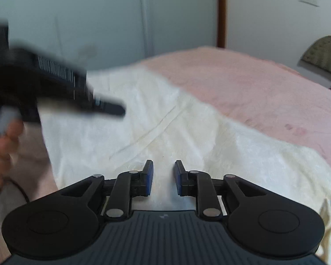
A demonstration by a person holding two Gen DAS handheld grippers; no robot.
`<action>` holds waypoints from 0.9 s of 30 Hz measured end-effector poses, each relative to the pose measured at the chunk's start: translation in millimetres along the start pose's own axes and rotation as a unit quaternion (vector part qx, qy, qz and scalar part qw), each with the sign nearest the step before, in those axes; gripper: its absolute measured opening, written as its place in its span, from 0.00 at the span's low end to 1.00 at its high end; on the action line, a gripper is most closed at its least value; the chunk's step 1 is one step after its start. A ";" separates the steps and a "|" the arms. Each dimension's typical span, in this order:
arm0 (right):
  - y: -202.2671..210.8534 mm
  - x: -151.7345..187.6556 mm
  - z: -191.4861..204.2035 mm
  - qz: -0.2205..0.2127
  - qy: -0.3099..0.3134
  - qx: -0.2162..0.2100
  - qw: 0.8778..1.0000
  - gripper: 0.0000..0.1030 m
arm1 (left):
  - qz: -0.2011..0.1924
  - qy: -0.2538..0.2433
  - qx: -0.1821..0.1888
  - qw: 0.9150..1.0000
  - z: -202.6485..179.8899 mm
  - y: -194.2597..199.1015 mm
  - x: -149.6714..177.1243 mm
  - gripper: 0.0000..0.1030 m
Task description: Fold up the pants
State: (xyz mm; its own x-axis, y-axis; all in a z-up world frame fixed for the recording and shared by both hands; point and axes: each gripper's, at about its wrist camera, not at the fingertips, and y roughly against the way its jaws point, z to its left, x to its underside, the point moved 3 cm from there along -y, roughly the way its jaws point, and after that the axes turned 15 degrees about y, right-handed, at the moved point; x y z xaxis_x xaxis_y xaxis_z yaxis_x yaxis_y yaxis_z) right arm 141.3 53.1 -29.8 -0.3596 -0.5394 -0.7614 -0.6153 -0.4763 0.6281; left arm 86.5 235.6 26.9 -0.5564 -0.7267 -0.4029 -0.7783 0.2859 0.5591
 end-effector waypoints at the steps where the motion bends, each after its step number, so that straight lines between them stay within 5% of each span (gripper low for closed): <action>1: 0.9 0.1 1.0 -0.003 0.003 0.006 1.000 0.20 | -0.013 -0.016 -0.001 1.000 -7.1 5.7 4.3 0.13; 7: 44.9 -20.9 -4.0 -0.106 -0.057 -0.016 0.993 0.20 | -0.058 -0.085 0.033 0.994 -60.4 37.7 36.4 0.13; 15: 111.0 -9.4 -10.7 -0.165 -0.036 0.059 0.984 0.20 | -0.088 -0.155 0.067 0.982 -132.9 52.6 97.2 0.14; 27: 198.7 71.4 -98.7 -0.189 -0.087 0.145 0.967 0.20 | -0.020 -0.266 0.134 0.954 -232.3 -1.4 227.1 0.21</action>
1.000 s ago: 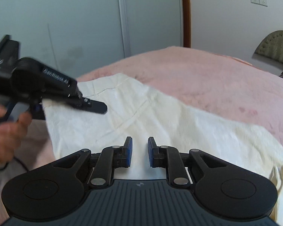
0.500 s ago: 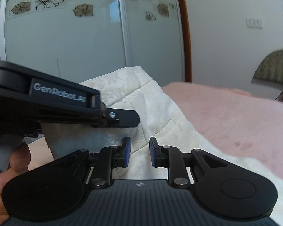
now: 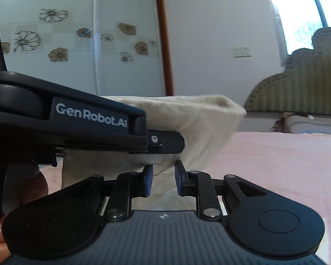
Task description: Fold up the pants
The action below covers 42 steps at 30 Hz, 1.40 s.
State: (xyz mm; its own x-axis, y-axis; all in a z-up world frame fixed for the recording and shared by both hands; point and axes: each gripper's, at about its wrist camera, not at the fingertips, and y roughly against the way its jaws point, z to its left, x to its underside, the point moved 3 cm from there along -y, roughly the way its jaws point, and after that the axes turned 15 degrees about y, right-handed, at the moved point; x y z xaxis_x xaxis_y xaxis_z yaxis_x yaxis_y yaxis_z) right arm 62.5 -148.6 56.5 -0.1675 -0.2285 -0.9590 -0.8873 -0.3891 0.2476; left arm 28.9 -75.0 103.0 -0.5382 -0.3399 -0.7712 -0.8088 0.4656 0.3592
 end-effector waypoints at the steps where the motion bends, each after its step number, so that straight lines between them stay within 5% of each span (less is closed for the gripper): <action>1: 5.1 5.5 -7.4 0.005 -0.002 0.008 1.000 0.20 | 0.008 -0.010 0.006 1.000 -7.8 -10.0 9.1 0.21; 9: 31.0 37.6 -57.2 0.053 -0.012 0.061 0.997 0.21 | 0.059 -0.063 0.025 0.996 -54.6 -70.8 71.9 0.22; 19: 43.1 81.9 -86.1 0.114 -0.027 0.071 0.991 0.21 | 0.111 -0.069 0.021 0.991 -55.9 -96.7 118.9 0.24; 23: 46.1 91.3 -89.6 0.139 -0.038 0.075 0.987 0.30 | 0.146 -0.051 0.033 0.987 -51.0 -104.7 126.7 0.37; 25: 49.5 96.4 -91.0 0.164 -0.041 0.077 0.983 0.45 | 0.173 -0.034 0.045 0.983 -46.8 -109.4 130.5 0.51; 28: 65.7 102.9 -93.3 0.198 -0.024 0.087 0.976 0.48 | 0.204 -0.007 0.073 0.976 -41.5 -106.9 126.5 0.64; 33: 105.5 100.3 -117.7 0.215 -0.040 0.170 0.961 0.48 | 0.233 0.052 0.111 0.965 -27.8 -96.6 98.6 0.66; 35: 112.9 91.7 -125.3 0.208 -0.041 0.208 0.955 0.48 | 0.211 0.058 0.097 0.971 -16.2 -94.6 77.6 0.66; 37: 111.1 79.4 -123.4 0.193 -0.028 0.210 0.958 0.48 | 0.168 0.039 0.045 0.984 -0.3 -95.8 52.5 0.66; 39: 98.6 64.4 -115.3 0.176 -0.007 0.185 0.967 0.48 | 0.131 0.017 -0.009 0.991 17.8 -99.9 34.0 0.66; 42: 69.4 47.3 -99.6 0.164 0.028 0.139 0.976 0.48 | 0.126 -0.006 -0.080 0.989 44.1 -114.9 12.5 0.66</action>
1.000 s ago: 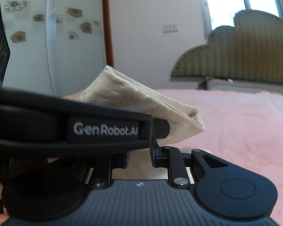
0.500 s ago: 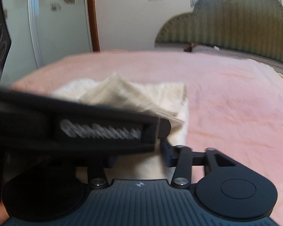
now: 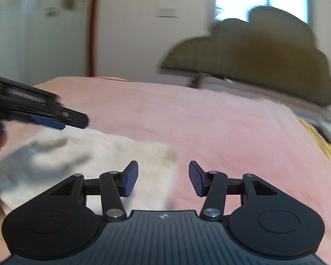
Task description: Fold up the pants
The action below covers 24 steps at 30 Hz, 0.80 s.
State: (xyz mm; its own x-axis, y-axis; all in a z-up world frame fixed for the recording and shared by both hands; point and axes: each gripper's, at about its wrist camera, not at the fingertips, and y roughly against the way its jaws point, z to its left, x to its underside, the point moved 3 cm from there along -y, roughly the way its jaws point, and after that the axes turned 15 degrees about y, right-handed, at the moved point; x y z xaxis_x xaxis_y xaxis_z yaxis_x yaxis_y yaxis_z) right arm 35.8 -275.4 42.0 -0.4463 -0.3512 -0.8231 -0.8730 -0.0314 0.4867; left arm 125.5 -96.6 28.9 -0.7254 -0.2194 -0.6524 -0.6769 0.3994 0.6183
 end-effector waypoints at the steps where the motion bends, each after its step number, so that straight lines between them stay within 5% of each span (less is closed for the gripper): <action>1: -14.1 -10.6 0.8 0.001 0.010 -0.014 1.000 0.48 | 0.002 -0.004 -0.012 1.000 6.4 -4.9 -4.6 0.66; 5: -59.6 -31.8 15.5 0.032 0.041 -0.077 0.996 0.48 | 0.015 -0.039 -0.048 0.998 19.7 -28.1 -6.8 0.66; 10: -81.2 -13.1 12.0 0.085 0.039 -0.066 0.993 0.47 | 0.005 -0.101 -0.065 0.993 18.9 -38.6 12.7 0.69; 14: -49.4 -8.6 9.3 0.072 0.030 -0.035 0.996 0.48 | -0.018 -0.085 -0.031 0.996 16.5 -9.9 17.4 0.69; 19: 3.8 -2.0 29.9 0.012 0.010 -0.109 0.994 0.48 | -0.027 -0.078 0.009 0.997 23.0 21.6 41.1 0.69; 24: 2.6 26.1 45.3 0.036 0.012 -0.116 0.992 0.48 | -0.021 -0.090 0.001 0.996 35.6 2.6 64.7 0.69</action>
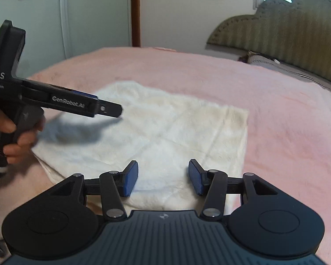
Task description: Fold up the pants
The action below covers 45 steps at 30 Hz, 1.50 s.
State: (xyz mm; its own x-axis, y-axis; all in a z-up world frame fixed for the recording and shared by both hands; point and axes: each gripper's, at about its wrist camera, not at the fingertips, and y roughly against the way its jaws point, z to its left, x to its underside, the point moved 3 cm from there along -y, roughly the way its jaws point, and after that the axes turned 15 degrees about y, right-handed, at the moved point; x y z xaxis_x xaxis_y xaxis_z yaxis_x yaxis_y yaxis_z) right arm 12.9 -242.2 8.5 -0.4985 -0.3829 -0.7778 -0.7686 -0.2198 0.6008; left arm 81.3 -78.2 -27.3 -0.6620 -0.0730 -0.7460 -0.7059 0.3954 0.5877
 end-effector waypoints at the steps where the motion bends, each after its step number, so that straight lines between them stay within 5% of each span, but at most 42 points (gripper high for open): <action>1: 1.4 4.5 -1.5 -0.011 -0.011 -0.003 1.000 0.48 | -0.010 -0.010 0.000 1.000 -1.8 -0.1 2.7 0.71; 6: -2.1 12.3 -1.4 -0.037 -0.011 0.005 0.999 0.48 | -0.018 -0.030 0.006 0.999 -5.2 -0.1 9.6 0.77; 12: 12.3 10.4 -9.9 -0.050 -0.042 0.000 0.998 0.50 | -0.015 0.019 0.024 0.999 19.8 29.0 -11.4 0.78; 15: 26.7 16.5 -40.4 -0.073 -0.114 -0.003 0.991 0.60 | -0.008 0.044 0.041 0.998 45.4 41.6 -24.5 0.83; 19: 20.2 42.5 -90.1 -0.052 -0.228 -0.034 0.972 0.60 | 0.043 0.077 0.067 0.994 80.1 37.8 -33.6 0.84; 22: 3.6 57.3 -106.8 -0.027 -0.258 -0.069 0.963 0.62 | 0.102 0.128 0.109 0.981 103.4 27.7 -32.8 0.85; 26: -12.9 61.1 -118.8 -0.041 -0.289 -0.170 0.941 0.62 | 0.184 0.211 0.201 0.939 120.2 7.7 -24.3 0.88; 32: -39.4 55.8 -136.9 -0.040 -0.315 -0.266 0.910 0.62 | 0.200 0.222 0.244 0.923 112.5 -12.4 -25.4 0.98; 42: -68.9 29.6 -130.2 -0.052 -0.303 -0.274 0.911 0.62 | 0.172 0.191 0.210 0.943 78.5 -26.0 -27.3 0.96; 45: -71.6 24.7 -122.9 -0.054 -0.289 -0.261 0.919 0.55 | 0.160 0.150 0.185 0.958 67.8 -25.7 -26.2 0.83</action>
State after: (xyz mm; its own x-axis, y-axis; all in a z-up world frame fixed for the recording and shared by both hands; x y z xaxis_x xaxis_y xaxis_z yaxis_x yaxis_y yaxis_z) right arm 104.9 -346.2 -31.0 -0.6764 0.1749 -0.7154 -0.6042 -0.6873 0.4033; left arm 133.8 -24.3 -44.0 -0.9117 -0.1317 -0.3892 -0.3531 0.7354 0.5784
